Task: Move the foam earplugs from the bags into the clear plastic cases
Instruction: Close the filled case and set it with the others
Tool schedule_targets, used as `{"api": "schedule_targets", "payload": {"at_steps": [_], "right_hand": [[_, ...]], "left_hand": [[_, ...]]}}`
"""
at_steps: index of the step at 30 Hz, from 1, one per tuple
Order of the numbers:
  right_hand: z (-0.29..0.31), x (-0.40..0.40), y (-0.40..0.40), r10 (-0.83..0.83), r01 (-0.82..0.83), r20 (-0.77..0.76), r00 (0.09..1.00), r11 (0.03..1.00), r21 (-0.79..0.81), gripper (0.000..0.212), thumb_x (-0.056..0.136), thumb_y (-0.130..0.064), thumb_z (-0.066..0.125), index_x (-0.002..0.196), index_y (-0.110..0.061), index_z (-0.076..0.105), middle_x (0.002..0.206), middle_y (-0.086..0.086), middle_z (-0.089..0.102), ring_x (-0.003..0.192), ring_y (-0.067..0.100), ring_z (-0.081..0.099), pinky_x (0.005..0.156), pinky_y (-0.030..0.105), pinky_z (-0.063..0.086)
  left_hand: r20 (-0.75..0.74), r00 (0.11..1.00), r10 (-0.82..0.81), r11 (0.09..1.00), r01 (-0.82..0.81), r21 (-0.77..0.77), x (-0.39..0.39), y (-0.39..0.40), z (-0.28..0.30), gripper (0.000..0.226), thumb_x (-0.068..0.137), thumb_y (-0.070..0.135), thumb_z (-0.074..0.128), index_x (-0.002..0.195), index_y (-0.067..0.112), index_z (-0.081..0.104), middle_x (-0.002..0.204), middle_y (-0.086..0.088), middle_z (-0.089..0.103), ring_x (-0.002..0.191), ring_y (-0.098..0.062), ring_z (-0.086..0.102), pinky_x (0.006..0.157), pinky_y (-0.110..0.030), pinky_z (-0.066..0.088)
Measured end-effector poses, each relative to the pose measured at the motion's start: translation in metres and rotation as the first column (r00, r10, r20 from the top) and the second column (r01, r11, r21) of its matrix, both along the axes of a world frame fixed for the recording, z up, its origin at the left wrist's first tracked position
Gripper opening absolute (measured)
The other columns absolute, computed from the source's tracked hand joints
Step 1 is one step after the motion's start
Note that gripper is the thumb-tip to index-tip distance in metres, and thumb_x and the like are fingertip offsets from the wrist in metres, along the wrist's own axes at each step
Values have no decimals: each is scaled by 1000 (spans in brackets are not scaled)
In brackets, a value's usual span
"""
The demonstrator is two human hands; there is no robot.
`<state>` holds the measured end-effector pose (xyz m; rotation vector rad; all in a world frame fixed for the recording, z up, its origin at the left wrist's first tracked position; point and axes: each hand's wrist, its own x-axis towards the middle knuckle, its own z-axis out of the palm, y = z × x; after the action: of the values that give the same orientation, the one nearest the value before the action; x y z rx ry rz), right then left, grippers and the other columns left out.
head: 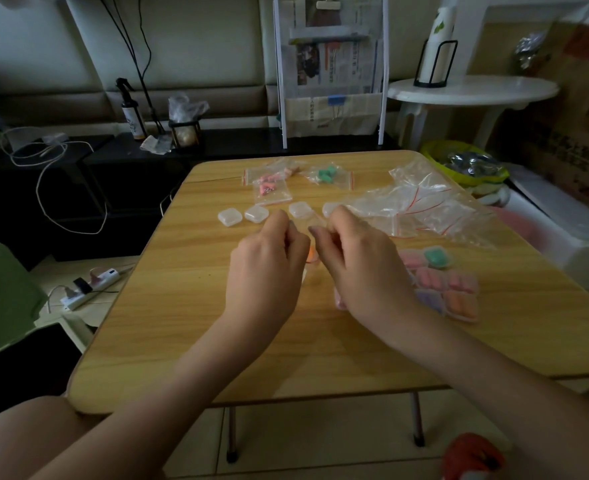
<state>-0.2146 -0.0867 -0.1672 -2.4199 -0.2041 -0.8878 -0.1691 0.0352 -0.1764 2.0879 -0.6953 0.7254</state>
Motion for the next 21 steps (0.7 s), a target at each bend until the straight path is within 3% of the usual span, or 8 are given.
{"api": "schedule_targets", "payload": {"at_steps": [6, 10, 12, 13, 14, 16, 18, 21], "right_hand": [[0, 1, -7, 99, -82, 141, 985, 989, -125, 6, 90, -4, 59, 95, -5, 62, 98, 5, 51, 67, 7, 46, 55, 21, 47], [-1, 2, -8, 155, -142, -158, 975, 985, 94, 20, 96, -5, 50, 91, -16, 66, 133, 0, 42, 76, 5, 52, 53, 5, 40], [-2, 5, -9, 241, -174, -266, 933, 952, 252, 28, 99, -13, 44, 83, -27, 62, 148, -8, 33, 101, 21, 60, 61, 8, 40], [-3, 6, -9, 283, -197, -278, 918, 934, 298, 26, 100, -15, 42, 95, -27, 64, 146, -13, 32, 116, 20, 55, 72, 15, 45], [-2, 6, -8, 324, -232, -275, 905, 919, 319, 29, 100, -17, 39, 118, -23, 61, 140, -17, 34, 122, 7, 50, 84, 18, 47], [-2, 5, -7, 415, -315, -257, 873, 881, 353, 53, 97, -10, 38, 147, -23, 27, 133, -18, 40, 106, -22, 45, 88, 5, 41], [-4, 6, -7, 436, -339, -232, 869, 868, 362, 68, 97, -3, 41, 151, -27, 8, 148, -11, 32, 123, -20, 37, 101, 4, 32], [0, 7, -8, 424, -311, -183, 887, 841, 443, 69, 100, -21, 47, 152, -33, 4, 154, -10, 26, 131, -9, 35, 108, 12, 31]], "left_hand": [[39, 999, -8, 1000, 8, -1, 0, 0, -1, 32, 94, 32, 31, 73, 11, 46, 53, 7, 39, 43, -11, 37, 40, -26, 29], [171, 984, -39, 996, 24, 88, -8, -4, 1, 28, 95, 25, 37, 73, 10, 46, 59, -1, 46, 54, -17, 41, 43, -34, 35], [240, 969, -67, 990, 33, 140, -12, -7, 1, 26, 95, 20, 40, 73, 9, 48, 61, -3, 46, 58, -18, 41, 44, -34, 36], [262, 961, -87, 986, 46, 159, -14, -7, 0, 25, 95, 18, 41, 73, 7, 49, 62, -3, 47, 60, -17, 40, 45, -34, 36], [281, 953, -112, 983, 64, 174, -15, -8, 0, 25, 95, 16, 41, 73, 7, 50, 63, -3, 48, 62, -17, 40, 47, -34, 37], [299, 941, -160, 975, 103, 198, -14, -7, -1, 24, 95, 15, 43, 73, 7, 50, 64, -1, 47, 63, -17, 40, 50, -33, 37], [278, 943, -186, 969, 129, 210, -15, -5, 2, 24, 95, 20, 43, 75, 10, 50, 67, 5, 44, 64, -14, 41, 53, -30, 38], [93, 980, -173, 984, 169, 47, -18, -1, 13, 20, 95, 28, 40, 79, 18, 45, 69, 11, 46, 63, -8, 42, 54, -20, 34]]}}
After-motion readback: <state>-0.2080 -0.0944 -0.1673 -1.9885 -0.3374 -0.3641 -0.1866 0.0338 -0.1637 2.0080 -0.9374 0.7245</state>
